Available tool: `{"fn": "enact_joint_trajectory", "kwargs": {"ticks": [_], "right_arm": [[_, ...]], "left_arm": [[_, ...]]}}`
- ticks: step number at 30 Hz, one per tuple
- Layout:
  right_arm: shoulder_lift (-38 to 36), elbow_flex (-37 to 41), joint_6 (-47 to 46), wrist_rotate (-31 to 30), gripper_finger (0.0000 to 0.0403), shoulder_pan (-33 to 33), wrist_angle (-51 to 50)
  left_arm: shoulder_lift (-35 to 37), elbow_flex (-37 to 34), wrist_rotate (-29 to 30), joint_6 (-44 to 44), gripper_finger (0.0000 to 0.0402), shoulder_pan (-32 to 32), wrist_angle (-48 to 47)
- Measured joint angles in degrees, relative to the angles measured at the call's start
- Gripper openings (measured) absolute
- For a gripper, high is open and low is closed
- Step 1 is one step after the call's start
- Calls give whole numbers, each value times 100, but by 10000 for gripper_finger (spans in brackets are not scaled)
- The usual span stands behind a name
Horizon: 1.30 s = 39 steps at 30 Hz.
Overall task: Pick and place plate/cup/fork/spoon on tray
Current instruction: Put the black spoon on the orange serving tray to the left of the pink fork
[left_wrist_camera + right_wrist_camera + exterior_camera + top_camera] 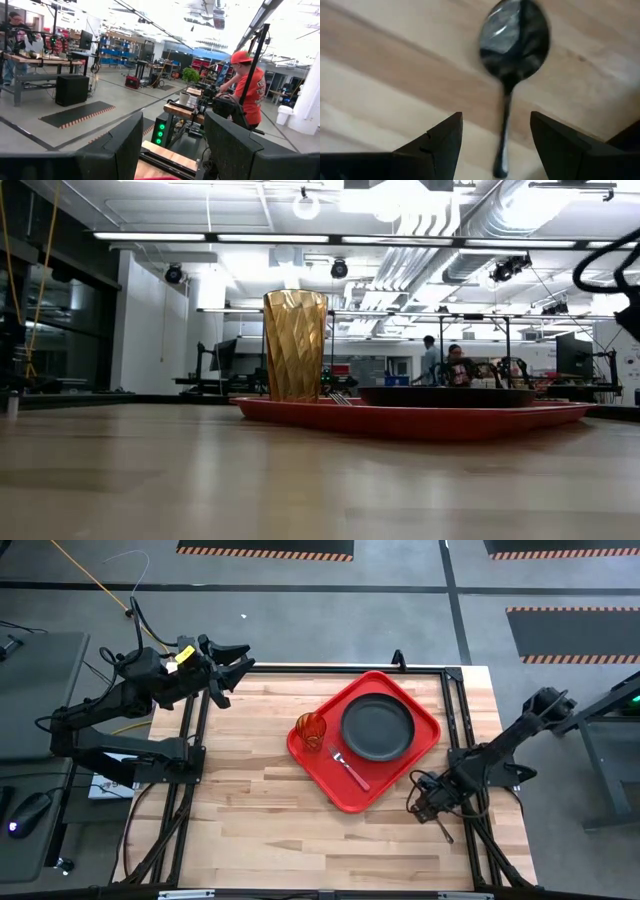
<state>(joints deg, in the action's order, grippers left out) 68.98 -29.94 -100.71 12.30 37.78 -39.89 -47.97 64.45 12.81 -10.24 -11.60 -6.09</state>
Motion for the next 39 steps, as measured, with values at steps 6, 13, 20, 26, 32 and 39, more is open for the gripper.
{"fn": "enact_joint_trajectory", "kwargs": {"ticks": [6,13,20,26,32,39], "right_arm": [[155,262,-106,-58,219,0,197],[467,146,-107,-17,105,15,152],[493,-84,63,-75,16,15,-5],[118,-1175,707,-274,4,-94,-1057],[499,-2424,1613,-824,2,-817,-1021],[2156,-3991,3757,-1286,1,-2175,-534]], "left_arm": [[0,0,1,-1,200,0,0],[0,0,0,-7,200,0,0],[0,0,1,-7,200,0,0],[35,0,32,51,200,0,45],[39,2,47,121,200,-2,306],[42,4,45,199,200,-1,390]]}}
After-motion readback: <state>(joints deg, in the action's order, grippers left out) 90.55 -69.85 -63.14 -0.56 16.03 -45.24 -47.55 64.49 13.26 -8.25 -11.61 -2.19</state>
